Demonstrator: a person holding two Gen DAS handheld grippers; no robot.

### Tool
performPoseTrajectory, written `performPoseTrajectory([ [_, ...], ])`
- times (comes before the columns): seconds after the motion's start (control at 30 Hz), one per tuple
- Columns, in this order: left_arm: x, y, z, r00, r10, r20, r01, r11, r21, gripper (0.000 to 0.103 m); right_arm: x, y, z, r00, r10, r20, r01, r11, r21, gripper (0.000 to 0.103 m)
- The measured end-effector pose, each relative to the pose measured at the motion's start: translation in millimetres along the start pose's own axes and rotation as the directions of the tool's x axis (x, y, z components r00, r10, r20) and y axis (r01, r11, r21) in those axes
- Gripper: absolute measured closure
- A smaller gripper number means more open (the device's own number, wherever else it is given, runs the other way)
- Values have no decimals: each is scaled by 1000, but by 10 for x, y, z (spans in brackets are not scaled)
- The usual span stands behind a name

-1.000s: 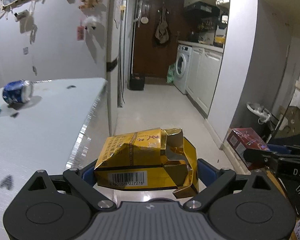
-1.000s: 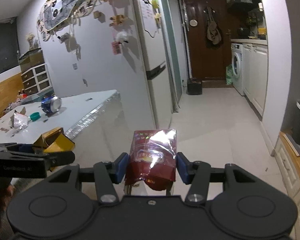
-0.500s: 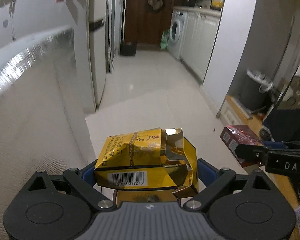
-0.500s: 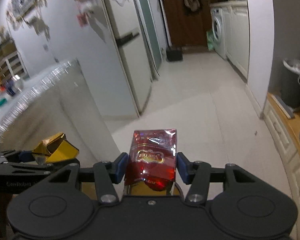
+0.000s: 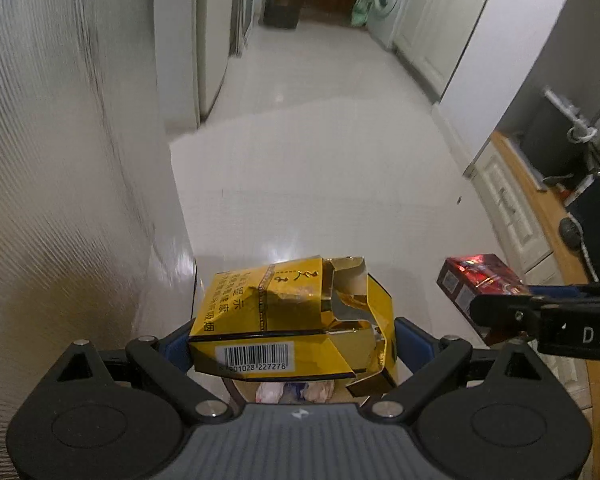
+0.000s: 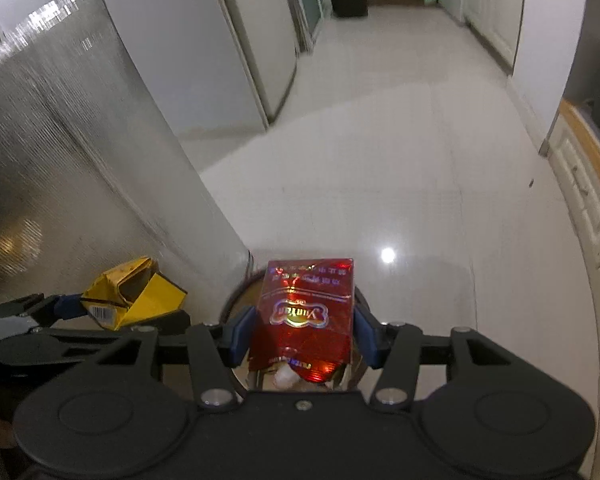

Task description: Collect trash

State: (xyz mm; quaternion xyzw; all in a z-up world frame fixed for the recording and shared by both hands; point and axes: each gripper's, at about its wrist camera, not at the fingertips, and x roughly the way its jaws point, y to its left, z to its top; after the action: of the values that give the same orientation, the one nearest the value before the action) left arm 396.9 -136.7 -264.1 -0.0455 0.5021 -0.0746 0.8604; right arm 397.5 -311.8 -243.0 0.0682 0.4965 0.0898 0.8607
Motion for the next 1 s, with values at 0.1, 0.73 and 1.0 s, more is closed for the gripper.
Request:
performPoseTrajectory([
  [0.1, 285, 112, -49, 999, -2, -52, 0, 999, -40, 6, 312, -9, 15, 999, -11, -53, 10, 1000, -15, 49],
  [0.73, 1368, 532, -277, 978, -35, -205, -22, 963, -268, 6, 1732, -127, -317, 963, -44, -267, 33, 998, -47, 47],
  [1.0, 1660, 356, -306, 962, 39, -270, -74, 990, -123, 6, 2031, -210, -77, 970, -7, -245, 24, 998, 66, 46],
])
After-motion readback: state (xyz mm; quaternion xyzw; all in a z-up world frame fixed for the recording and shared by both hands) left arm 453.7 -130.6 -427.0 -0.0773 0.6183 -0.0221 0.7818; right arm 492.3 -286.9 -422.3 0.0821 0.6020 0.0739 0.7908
